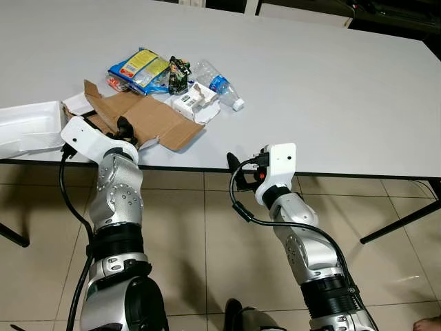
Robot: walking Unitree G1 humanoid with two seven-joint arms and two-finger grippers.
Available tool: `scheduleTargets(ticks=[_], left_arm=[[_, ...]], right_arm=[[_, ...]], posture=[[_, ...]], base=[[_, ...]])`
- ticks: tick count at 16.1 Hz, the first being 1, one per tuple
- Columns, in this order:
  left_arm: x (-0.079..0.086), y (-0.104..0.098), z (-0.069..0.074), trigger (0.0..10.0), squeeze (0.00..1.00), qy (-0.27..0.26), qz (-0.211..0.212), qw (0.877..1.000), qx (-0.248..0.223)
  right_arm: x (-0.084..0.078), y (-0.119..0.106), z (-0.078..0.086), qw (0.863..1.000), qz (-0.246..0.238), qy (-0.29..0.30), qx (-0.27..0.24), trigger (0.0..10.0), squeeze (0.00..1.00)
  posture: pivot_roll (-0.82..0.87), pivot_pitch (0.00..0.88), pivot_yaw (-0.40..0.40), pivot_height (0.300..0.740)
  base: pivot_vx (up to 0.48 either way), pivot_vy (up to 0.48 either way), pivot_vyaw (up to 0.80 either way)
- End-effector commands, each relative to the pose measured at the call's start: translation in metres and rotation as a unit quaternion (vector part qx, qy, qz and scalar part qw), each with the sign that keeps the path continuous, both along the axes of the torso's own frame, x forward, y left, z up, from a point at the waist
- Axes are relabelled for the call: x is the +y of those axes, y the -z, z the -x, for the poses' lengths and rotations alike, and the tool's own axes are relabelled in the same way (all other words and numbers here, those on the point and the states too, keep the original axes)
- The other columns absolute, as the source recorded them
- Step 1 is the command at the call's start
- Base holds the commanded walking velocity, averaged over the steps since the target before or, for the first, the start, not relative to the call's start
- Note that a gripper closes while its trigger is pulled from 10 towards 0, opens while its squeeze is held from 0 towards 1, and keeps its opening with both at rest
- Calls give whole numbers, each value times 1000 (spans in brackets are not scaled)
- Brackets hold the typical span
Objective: Picking trash to rubbish bin
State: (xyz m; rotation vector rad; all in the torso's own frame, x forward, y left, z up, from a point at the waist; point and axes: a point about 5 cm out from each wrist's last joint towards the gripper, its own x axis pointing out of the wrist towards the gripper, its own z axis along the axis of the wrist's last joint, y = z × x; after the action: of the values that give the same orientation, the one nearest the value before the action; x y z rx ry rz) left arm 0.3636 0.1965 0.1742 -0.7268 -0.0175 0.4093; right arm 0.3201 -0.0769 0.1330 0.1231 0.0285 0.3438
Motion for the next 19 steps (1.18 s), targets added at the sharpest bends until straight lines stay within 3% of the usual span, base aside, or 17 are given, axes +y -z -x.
scheduleTargets(ticks=[1,19], left_arm=[[-10,11,-2,0,0,18,9,999,26],[-19,10,-3,0,0,32,6,999,20]], right_arm=[[-4,0,0,1000,-3,3,2,10000,0],[-2,-1,-1,1000,-2,-3,0,10000,0]], posture=[[-101,170,-142,740],[-98,138,-136,740]], base=[[0,0,0],[0,0,0]])
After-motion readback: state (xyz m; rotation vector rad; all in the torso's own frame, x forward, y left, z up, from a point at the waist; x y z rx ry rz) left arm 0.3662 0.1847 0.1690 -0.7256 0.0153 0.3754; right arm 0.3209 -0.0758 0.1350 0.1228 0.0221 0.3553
